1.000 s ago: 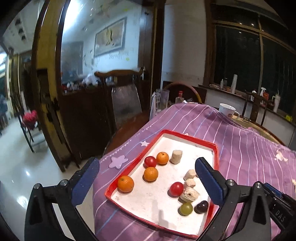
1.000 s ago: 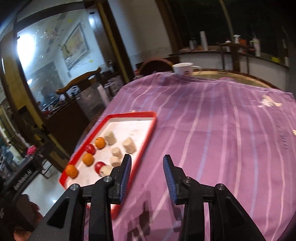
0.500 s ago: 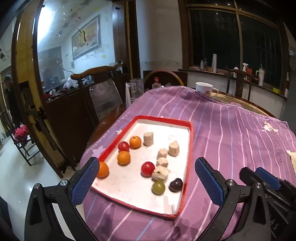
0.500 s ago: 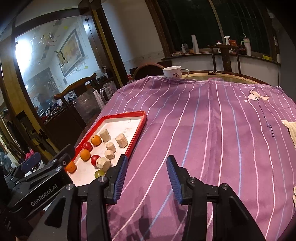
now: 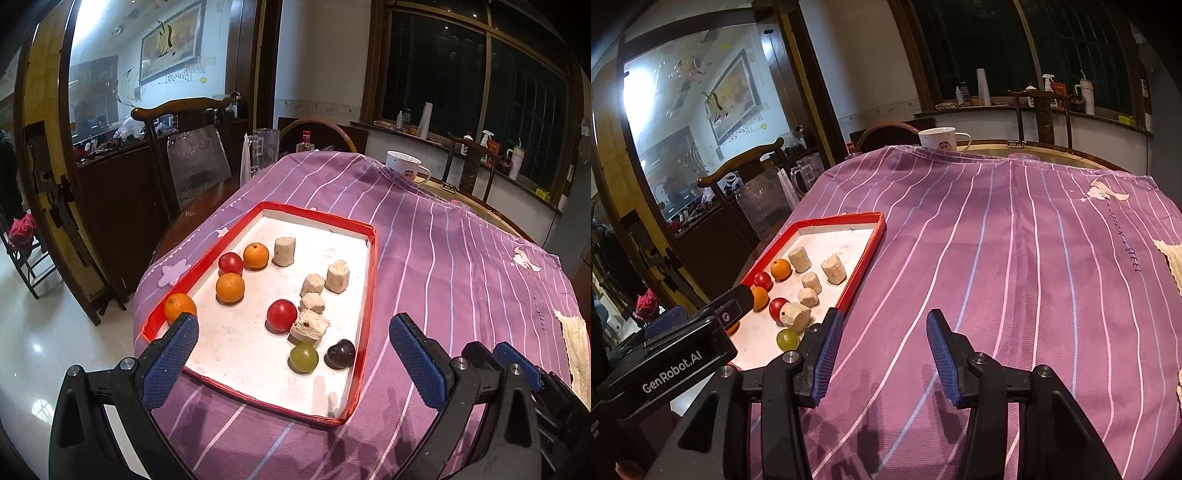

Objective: Organize fruits

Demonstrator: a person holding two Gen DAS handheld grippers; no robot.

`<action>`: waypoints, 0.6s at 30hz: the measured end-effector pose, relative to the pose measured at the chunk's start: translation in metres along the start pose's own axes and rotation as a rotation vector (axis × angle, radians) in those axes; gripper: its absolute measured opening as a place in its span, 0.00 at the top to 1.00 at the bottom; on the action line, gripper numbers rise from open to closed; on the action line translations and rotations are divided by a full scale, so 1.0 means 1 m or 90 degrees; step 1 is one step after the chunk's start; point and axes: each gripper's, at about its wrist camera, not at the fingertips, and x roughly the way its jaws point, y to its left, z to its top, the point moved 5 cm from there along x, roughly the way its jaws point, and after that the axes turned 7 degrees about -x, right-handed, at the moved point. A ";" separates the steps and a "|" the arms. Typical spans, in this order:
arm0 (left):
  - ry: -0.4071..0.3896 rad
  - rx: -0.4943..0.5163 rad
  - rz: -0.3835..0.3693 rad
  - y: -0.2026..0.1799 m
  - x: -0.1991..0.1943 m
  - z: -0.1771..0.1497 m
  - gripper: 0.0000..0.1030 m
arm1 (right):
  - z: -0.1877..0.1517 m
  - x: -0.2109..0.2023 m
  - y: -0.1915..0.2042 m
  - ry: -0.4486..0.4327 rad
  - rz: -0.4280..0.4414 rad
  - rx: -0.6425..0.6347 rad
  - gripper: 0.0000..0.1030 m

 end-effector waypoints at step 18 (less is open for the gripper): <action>-0.024 -0.002 -0.012 0.001 -0.005 0.000 0.00 | -0.006 0.004 0.008 0.003 -0.011 -0.019 0.47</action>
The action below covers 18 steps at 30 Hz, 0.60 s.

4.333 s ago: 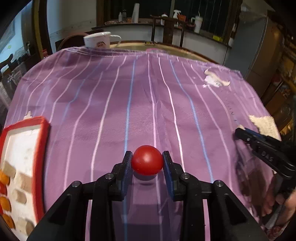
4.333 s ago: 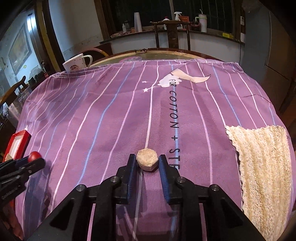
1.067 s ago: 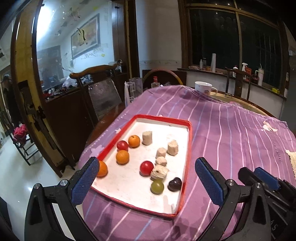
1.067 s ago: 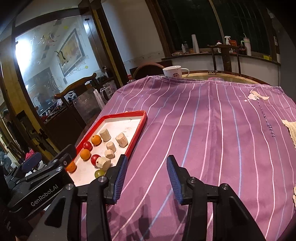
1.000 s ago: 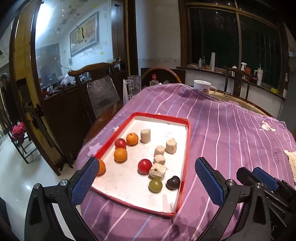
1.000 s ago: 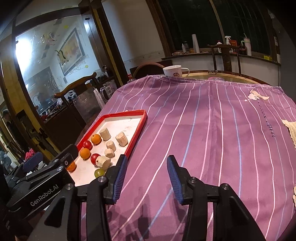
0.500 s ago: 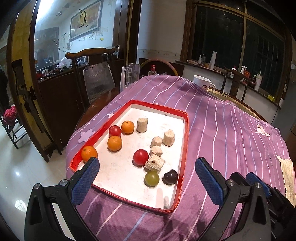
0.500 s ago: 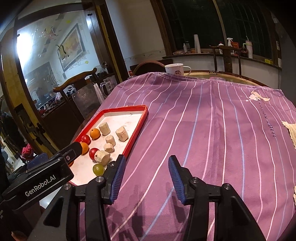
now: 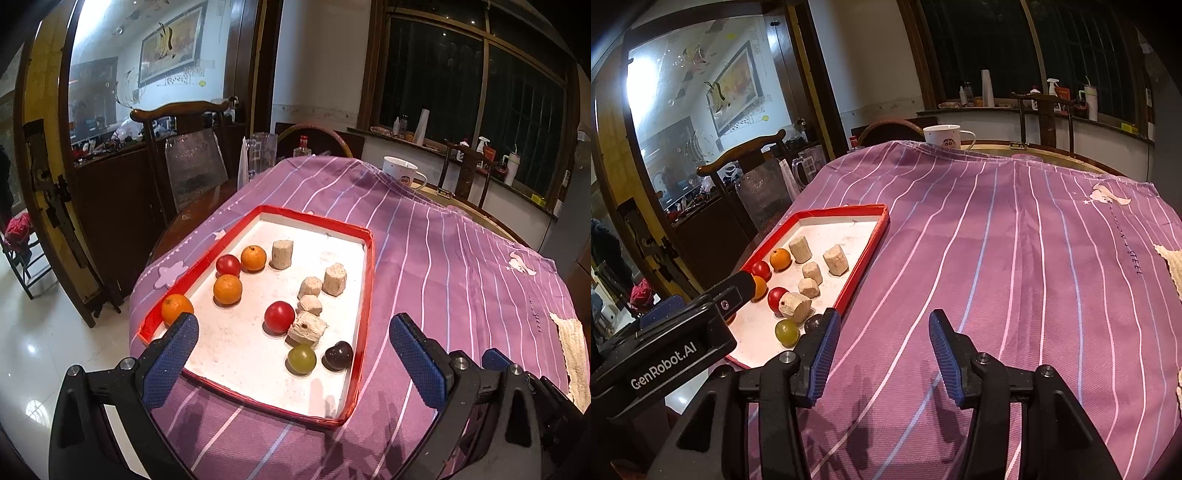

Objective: Organize fruits

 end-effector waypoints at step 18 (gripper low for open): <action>-0.180 -0.009 0.036 0.004 -0.058 0.018 0.00 | -0.002 -0.013 -0.004 -0.021 0.002 0.007 0.45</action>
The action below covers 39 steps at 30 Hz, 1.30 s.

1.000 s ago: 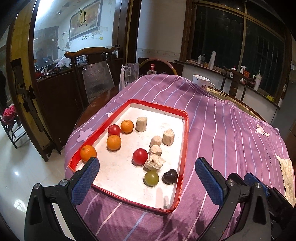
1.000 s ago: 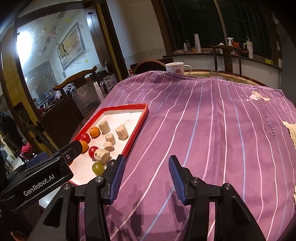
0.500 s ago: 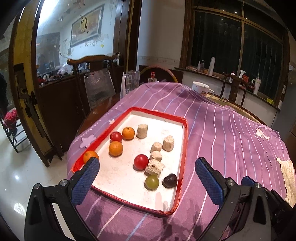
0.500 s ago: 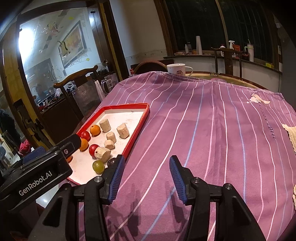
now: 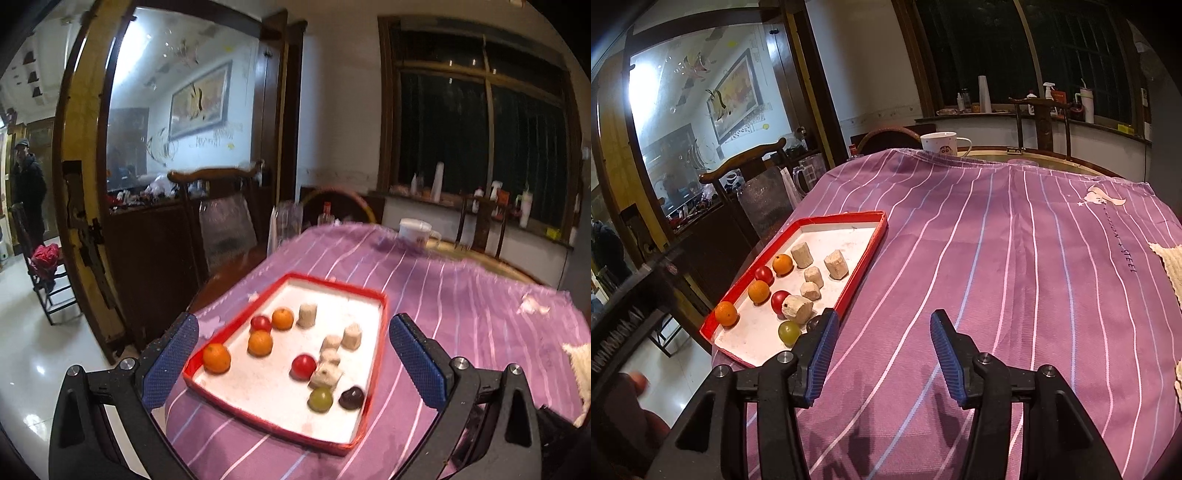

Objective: Organize fruits

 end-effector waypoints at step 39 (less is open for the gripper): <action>0.113 -0.004 -0.032 0.008 0.030 -0.029 0.00 | -0.010 0.008 0.025 0.025 -0.003 -0.079 0.41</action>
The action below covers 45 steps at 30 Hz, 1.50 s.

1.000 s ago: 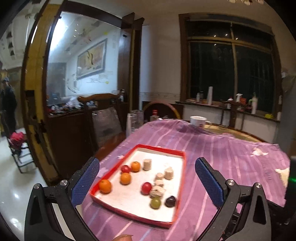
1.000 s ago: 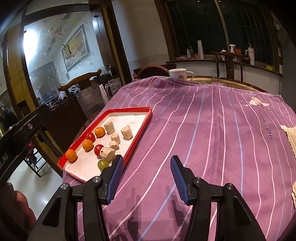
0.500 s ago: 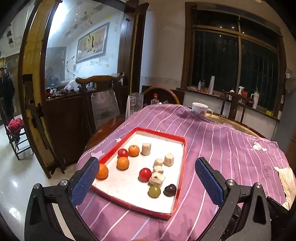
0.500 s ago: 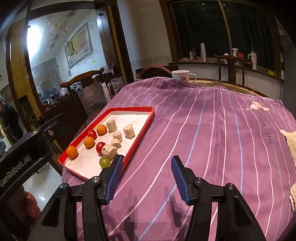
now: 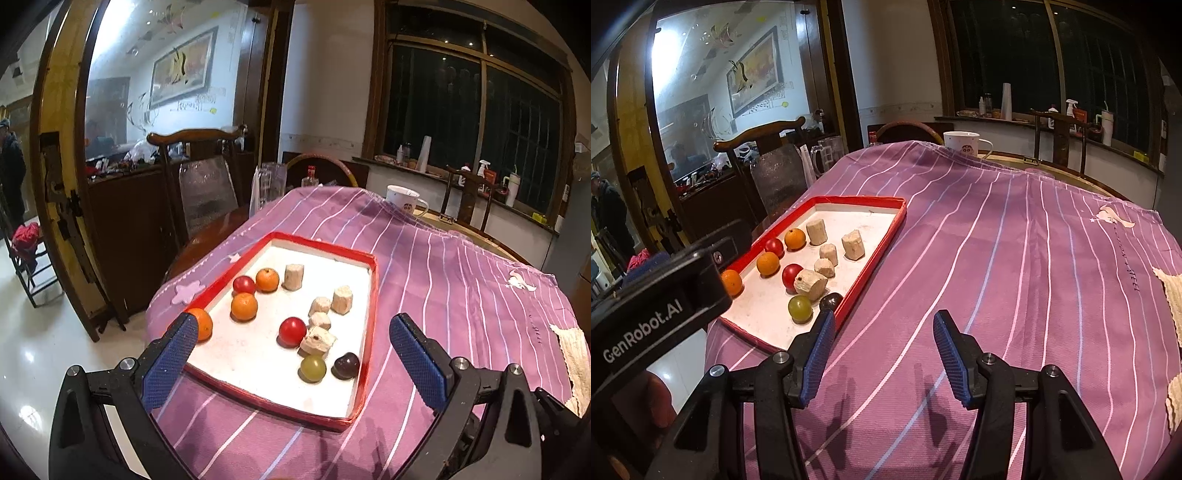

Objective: Organize fruits

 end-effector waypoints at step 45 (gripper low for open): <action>0.074 -0.036 -0.029 0.007 0.018 -0.014 0.00 | -0.002 0.015 0.021 0.038 0.008 -0.050 0.41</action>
